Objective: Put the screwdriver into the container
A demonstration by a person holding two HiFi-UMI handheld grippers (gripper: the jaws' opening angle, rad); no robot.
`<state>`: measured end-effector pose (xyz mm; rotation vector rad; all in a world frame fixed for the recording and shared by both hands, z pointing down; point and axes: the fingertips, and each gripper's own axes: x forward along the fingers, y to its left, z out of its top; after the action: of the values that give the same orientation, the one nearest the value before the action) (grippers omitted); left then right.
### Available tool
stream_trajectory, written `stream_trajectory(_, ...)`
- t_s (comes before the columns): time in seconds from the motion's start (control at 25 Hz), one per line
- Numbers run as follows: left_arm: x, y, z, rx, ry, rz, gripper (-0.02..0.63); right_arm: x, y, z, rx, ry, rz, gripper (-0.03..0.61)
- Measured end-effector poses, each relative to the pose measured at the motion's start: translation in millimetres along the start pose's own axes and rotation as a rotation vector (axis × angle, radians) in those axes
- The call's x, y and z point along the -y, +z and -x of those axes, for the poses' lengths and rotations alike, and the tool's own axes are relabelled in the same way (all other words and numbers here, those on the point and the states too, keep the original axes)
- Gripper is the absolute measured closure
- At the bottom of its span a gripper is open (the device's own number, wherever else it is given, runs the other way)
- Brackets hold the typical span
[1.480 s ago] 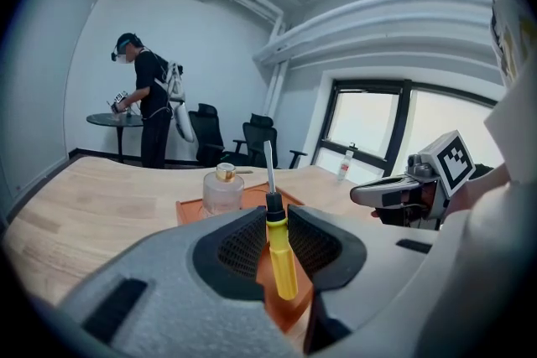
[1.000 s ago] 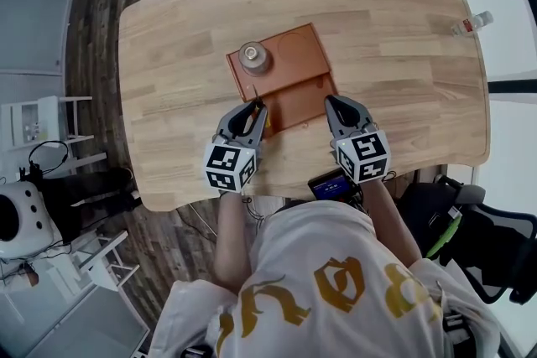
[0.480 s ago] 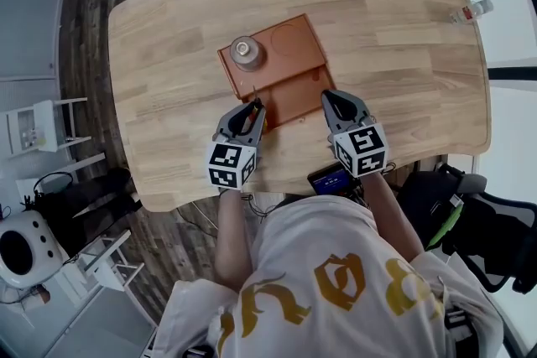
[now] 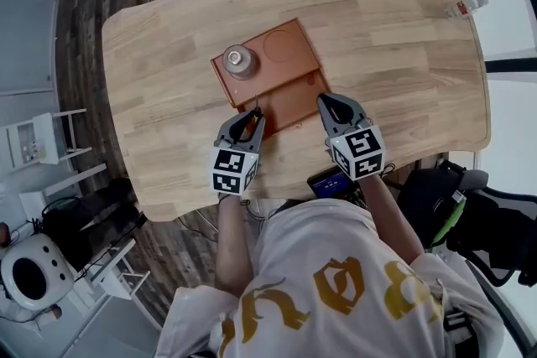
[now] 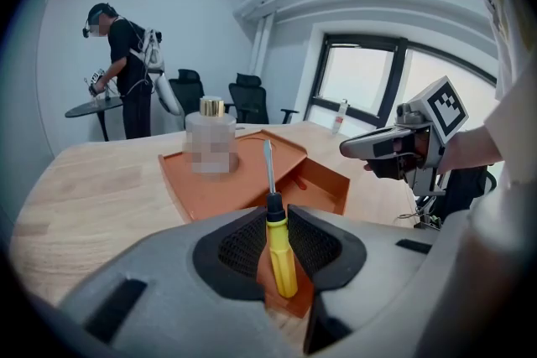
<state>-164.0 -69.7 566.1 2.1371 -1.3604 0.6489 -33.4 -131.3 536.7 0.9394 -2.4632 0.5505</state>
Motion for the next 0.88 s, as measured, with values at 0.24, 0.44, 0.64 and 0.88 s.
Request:
stream_trajectory(0.24,7.1,-5.8,-7.1,-0.068,-0.034,-0.029,0.534,2.0,-0.7,-4.4,0.001,-0.001,-0.012,0.569)
stream_trajectory(0.44,9.7,-10.6,-11.9,-0.122,-0.050,-0.074,0.534,-0.8,-1.1,-9.2,0.002,0.005,-0.019,0.569)
stream_trajectory(0.64,11.9,-13.4,-16.7,-0.180,-0.064,-0.117,0.534,1.8,-3.2,-7.2,0.000,-0.005,-0.026,0.569)
stream_trajectory(0.88,13.0,-15.2,-26.6,-0.245,-0.088,-0.169,0.534,11.2,-5.8,-5.5,-0.002,-0.025,-0.037,0.569)
